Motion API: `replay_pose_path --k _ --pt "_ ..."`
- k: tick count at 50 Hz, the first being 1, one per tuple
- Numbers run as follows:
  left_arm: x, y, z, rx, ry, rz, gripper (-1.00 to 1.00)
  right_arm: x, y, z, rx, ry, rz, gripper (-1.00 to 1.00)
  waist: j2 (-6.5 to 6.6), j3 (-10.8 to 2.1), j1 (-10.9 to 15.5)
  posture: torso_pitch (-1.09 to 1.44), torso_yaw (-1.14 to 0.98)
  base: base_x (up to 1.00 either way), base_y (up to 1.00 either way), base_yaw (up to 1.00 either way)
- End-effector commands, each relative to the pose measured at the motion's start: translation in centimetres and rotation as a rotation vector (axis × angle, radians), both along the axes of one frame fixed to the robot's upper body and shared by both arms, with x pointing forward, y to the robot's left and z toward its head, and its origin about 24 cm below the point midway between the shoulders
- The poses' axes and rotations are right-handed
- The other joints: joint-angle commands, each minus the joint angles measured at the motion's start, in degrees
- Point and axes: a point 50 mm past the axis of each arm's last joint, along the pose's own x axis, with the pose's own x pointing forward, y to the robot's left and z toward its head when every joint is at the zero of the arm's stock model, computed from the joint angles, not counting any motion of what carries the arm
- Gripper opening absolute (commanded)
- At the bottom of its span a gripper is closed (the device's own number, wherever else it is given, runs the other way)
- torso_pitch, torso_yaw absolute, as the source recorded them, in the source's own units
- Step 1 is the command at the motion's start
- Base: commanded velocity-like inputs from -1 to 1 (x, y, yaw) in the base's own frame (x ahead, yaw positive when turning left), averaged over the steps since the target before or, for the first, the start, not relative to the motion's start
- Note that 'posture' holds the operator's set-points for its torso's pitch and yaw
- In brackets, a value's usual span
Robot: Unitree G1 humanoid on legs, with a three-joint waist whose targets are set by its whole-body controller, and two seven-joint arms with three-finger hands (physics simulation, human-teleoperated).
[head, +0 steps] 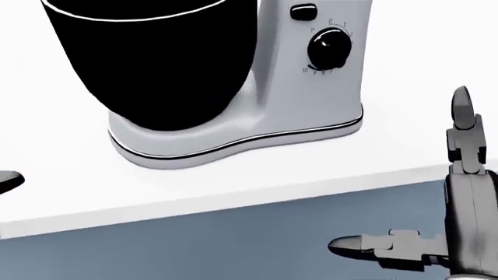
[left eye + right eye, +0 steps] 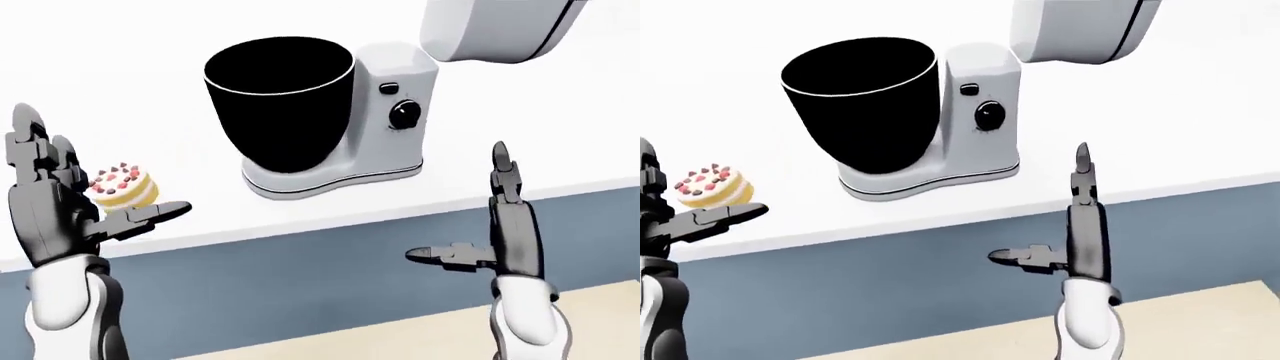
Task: Place the cake in the stand mixer bowl.
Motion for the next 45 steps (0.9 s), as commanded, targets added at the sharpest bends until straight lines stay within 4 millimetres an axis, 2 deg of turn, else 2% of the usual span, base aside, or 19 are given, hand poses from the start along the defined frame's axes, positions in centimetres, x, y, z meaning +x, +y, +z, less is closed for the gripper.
replay_pose_path --k 1,10,14,22,26,45 --pt "-0.8 0.6 1.6 0.064 -0.096 0.029 1.00 -0.4 0.3 1.6 -0.022 -0.099 0.013 1.00 -0.04 -1.19 0.1 0.00 0.00 0.00 0.00 0.00" --pt "-0.1 3.0 1.2 0.085 -0.085 0.111 1.00 -0.2 0.5 1.7 -0.024 -0.106 0.026 1.00 0.44 -1.54 -0.4 0.00 0.00 0.00 0.00 0.00" --pt "0.7 4.6 0.4 0.082 -0.061 0.147 1.00 -0.1 0.6 1.7 -0.024 -0.109 0.032 1.00 0.56 -1.45 -0.4 0.00 0.00 0.00 0.00 0.00" --pt "2.1 5.9 -1.3 0.054 -0.007 0.173 1.00 0.0 0.8 1.7 -0.022 -0.108 0.038 1.00 0.91 -1.32 -0.6 0.00 0.00 0.00 0.00 0.00" --pt "2.6 5.9 -2.2 0.052 0.010 0.174 1.00 0.0 0.8 1.7 -0.021 -0.109 0.039 1.00 0.97 -1.33 -0.6 0.00 0.00 0.00 0.00 0.00" --pt "3.9 5.6 -4.3 0.053 0.063 0.161 1.00 -0.1 0.9 2.1 -0.026 -0.116 0.045 1.00 1.12 -1.55 -0.6 0.00 0.00 0.00 0.00 0.00"
